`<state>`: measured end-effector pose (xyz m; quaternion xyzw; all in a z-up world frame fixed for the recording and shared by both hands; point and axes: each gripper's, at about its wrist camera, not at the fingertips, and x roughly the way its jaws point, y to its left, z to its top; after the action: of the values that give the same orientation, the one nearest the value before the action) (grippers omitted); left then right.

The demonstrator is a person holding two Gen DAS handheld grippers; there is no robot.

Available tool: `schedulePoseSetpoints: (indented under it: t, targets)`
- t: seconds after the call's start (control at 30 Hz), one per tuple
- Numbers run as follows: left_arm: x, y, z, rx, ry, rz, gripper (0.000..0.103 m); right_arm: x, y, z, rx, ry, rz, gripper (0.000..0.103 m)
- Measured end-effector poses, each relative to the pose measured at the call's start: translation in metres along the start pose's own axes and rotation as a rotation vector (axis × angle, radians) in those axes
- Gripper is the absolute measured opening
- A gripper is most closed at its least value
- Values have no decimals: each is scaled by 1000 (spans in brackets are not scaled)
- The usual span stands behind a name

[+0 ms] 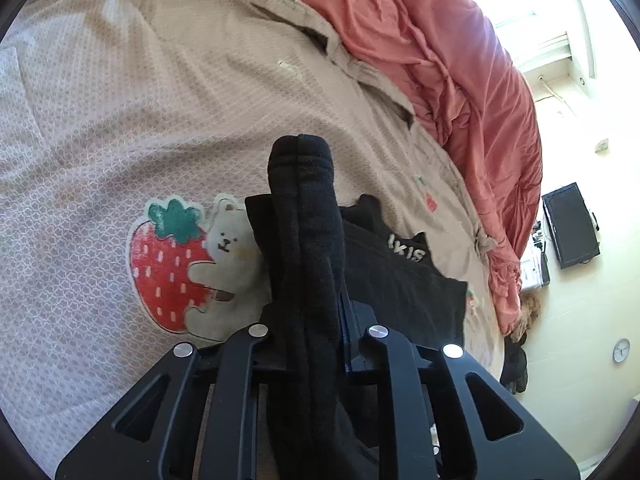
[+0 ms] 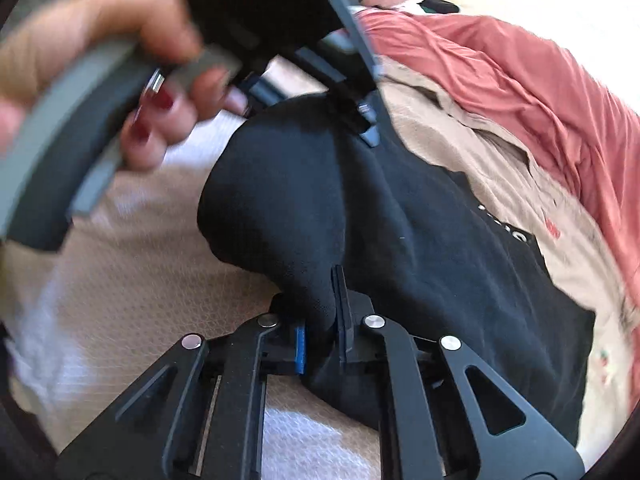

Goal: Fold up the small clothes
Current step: 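Lift the held half and fold it over the other half with both grippers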

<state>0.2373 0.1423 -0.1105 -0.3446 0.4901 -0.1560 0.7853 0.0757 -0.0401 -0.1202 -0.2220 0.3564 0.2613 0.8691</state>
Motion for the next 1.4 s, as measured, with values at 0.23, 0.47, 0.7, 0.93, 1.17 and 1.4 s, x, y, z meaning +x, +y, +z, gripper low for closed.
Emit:
schedulePoseSetpoints:
  t: [0.23,0.47,0.7,0.93,1.17,1.4]
  targets:
    - [-23,-54,-12,50,-59,-57,14,-40,-30,-5,132,-81,64,3]
    - [-7,-137,-28,110,-31,-64,14,-68,-70,-26,231,-137,52,3]
    - [30,-201,-37,166,31,-7,14,-96,-126,-59,397,-188,35,3]
    - [90,-258,-57,247,109,85,14,-103,-165,-90,507,-177,-3,3]
    - [146,-283,-70,316,176,171,16,-89,-185,-110,583,-139,-3,3]
    - [160,-284,-72,313,213,147,23,-80,-195,-122,676,-103,50,4]
